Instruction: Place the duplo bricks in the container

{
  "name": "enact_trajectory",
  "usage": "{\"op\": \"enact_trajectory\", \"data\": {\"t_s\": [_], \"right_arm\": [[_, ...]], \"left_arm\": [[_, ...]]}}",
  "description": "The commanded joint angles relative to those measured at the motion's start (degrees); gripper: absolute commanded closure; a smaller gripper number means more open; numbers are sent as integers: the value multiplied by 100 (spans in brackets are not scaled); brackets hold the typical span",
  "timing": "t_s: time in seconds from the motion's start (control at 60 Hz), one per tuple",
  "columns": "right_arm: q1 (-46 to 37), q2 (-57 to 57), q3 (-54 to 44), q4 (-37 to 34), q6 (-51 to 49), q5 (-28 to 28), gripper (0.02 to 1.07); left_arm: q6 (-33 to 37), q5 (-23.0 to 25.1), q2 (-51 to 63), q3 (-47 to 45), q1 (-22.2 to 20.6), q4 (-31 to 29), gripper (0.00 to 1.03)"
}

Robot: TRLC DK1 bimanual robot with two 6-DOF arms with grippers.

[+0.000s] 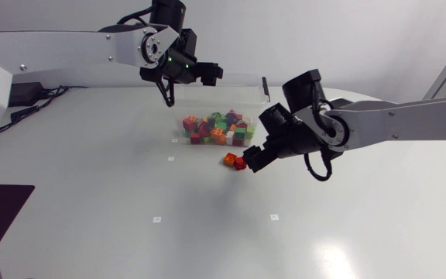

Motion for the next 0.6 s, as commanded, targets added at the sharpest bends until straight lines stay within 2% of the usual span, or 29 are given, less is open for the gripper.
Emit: {"op": "enact_trajectory", "data": {"t_s": [0.0,0.067,0.383,0.583], "right_arm": [[122,275,62,-10,62,201,11],[183,425,211,-159,194,262,11],[535,1453,1029,-616,668,921,14],[473,1998,1530,-827,906,1053,18]], "left_arm": [[-35,-53,-273,-26,-13,3,11],[18,-79,-510,-228,-13,3,7],[290,-88,-2005,-1783,-31,46,7],[589,-88,-2840,-2777,-31,152,7]]}}
